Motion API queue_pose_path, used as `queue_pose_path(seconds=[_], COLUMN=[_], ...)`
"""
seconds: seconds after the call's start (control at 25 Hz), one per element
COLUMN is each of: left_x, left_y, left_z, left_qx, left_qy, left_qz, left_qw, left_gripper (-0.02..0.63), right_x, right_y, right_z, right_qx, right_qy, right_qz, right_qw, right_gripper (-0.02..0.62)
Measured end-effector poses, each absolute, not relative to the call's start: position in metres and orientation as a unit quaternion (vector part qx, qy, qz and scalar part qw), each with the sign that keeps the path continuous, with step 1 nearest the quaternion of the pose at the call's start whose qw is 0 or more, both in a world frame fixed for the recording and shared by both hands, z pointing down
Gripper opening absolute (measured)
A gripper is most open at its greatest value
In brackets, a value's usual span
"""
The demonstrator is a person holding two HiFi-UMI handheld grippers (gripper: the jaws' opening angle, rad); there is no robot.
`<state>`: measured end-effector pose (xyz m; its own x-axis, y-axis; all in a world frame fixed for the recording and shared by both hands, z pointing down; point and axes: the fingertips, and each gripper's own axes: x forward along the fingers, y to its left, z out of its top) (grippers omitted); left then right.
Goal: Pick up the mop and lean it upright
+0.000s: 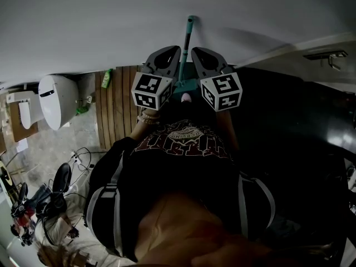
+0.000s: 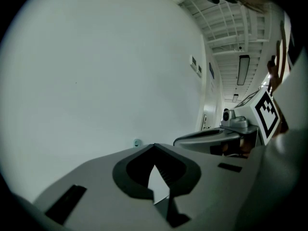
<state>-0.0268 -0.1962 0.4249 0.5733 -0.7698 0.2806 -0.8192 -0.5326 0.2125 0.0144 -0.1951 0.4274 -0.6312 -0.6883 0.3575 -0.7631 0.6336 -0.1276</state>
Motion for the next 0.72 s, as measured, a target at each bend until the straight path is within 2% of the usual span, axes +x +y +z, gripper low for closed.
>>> queue_pose_path(seconds=[0.72], left_x=[-0.0323], left_y=[-0.1932], left_z=[0.4239], left_qx=[0.873], left_qy=[-0.455], left_qz=[0.077], left_qw=[0.159], left_gripper=[0.046], right_x=[0.0081], right_y=[-0.1922], right_z=[0.4251], right_qx=[0.405], right_qy=[-0.894], right_qz=[0.131], right_qw=[0.14], right_gripper=[0.018])
